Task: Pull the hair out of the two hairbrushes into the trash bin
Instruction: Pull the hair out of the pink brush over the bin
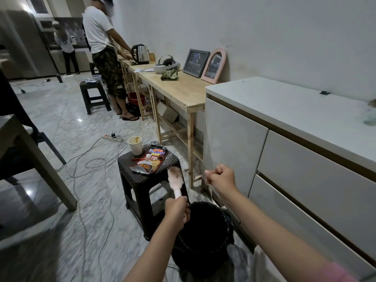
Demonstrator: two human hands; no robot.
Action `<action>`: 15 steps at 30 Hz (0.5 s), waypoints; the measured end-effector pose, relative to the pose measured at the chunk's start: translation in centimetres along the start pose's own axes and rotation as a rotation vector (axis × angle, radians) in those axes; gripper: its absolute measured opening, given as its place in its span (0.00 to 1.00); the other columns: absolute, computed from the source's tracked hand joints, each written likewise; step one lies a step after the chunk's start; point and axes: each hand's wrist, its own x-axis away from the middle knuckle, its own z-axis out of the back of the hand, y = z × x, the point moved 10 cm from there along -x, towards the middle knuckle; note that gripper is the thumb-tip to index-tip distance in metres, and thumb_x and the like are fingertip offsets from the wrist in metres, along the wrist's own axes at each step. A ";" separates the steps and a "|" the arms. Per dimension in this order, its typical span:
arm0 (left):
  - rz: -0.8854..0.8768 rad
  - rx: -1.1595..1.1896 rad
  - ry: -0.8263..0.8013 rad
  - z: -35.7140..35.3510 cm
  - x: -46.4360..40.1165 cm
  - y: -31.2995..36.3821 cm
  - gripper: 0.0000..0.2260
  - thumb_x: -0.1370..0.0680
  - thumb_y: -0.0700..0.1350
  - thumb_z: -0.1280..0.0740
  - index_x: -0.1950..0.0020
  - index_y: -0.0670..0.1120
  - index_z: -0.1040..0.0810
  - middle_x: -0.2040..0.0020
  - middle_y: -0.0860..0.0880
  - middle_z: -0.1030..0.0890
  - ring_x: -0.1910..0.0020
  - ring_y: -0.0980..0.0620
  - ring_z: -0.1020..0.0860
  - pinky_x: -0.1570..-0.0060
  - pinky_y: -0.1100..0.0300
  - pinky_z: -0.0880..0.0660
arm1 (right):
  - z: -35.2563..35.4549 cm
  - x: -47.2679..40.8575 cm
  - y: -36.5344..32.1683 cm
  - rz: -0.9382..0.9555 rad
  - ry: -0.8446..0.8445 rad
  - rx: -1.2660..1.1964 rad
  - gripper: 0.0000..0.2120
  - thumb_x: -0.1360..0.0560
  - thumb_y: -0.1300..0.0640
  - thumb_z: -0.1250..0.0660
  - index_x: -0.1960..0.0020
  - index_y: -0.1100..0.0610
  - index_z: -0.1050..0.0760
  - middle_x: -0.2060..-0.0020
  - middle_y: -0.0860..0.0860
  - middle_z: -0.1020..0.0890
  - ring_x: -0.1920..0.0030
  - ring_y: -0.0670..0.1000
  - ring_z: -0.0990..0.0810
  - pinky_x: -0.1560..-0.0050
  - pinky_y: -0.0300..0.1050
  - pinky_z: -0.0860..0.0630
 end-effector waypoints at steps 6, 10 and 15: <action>0.034 0.041 0.111 3.0 -1.8 -0.2 0.02 0.22 0.34 0.42 0.51 0.38 0.30 0.67 0.44 0.31 0.75 0.51 0.36 0.80 0.66 0.39 | 3.7 -1.6 0.2 0.007 0.122 -0.079 0.23 0.28 0.72 0.35 0.67 0.53 0.45 0.70 0.52 0.37 0.68 0.49 0.31 0.66 0.41 0.23; 0.025 0.074 0.211 5.4 -2.5 -0.2 0.08 0.22 0.34 0.43 0.44 0.38 0.29 0.66 0.43 0.30 0.72 0.50 0.35 0.74 0.60 0.37 | 6.5 -2.7 0.2 -0.012 0.235 -0.227 0.22 0.27 0.73 0.36 0.67 0.54 0.43 0.70 0.54 0.32 0.68 0.49 0.28 0.68 0.36 0.22; -0.018 0.047 0.323 7.5 -2.7 0.3 0.14 0.22 0.34 0.41 0.38 0.34 0.30 0.65 0.43 0.31 0.71 0.50 0.34 0.72 0.58 0.36 | 8.6 -3.5 -0.6 0.025 0.343 -0.193 0.20 0.28 0.72 0.34 0.67 0.55 0.40 0.70 0.55 0.27 0.70 0.50 0.25 0.70 0.37 0.24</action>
